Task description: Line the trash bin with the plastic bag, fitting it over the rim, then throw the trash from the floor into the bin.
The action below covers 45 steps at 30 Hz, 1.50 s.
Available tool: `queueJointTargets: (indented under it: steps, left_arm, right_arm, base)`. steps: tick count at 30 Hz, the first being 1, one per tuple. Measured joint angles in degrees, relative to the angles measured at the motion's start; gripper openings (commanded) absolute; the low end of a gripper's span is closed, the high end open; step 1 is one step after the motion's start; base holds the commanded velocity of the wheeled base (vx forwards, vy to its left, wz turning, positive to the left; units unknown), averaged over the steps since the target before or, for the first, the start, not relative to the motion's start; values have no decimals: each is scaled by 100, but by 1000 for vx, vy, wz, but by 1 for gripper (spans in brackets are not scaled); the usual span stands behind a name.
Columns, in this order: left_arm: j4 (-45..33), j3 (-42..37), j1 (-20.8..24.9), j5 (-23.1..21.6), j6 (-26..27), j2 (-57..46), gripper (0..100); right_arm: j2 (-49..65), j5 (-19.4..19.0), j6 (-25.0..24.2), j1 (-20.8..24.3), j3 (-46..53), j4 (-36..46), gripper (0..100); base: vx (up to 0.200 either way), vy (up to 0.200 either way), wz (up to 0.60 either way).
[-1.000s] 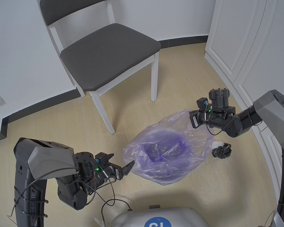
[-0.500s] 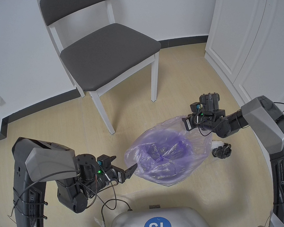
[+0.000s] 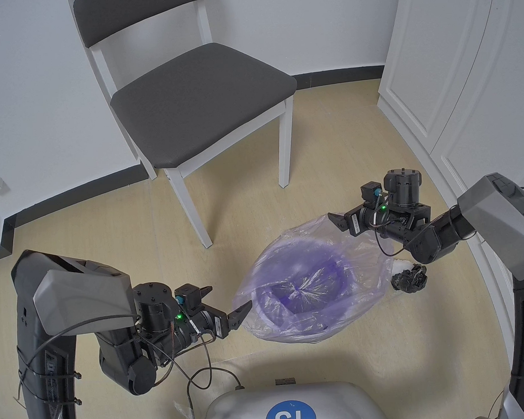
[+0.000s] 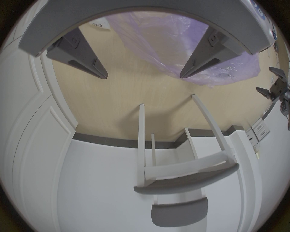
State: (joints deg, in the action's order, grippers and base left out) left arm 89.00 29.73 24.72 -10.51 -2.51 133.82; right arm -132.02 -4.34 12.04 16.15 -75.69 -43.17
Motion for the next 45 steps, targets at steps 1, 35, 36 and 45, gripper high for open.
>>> queueJointTargets:
  steps: [1,35,36,45]
  left_arm:
    - [-2,-29,5,0,0,-29,100]
    - [-1816,477,914,1669,450,-942,100]
    - [-1827,527,945,1696,502,-931,100]
    - [-1954,1257,1064,1863,716,-313,100]
  right_arm:
    - [68,-101,5,0,130,-243,100]
    - [1786,344,341,295,1070,2478,100]
    - [1783,334,464,316,1106,2475,100]
    - [1441,319,897,380,1211,2163,100]
  base:
    - [0,0,0]
    - [0,0,0]
    - [0,0,0]
    - [0,0,0]
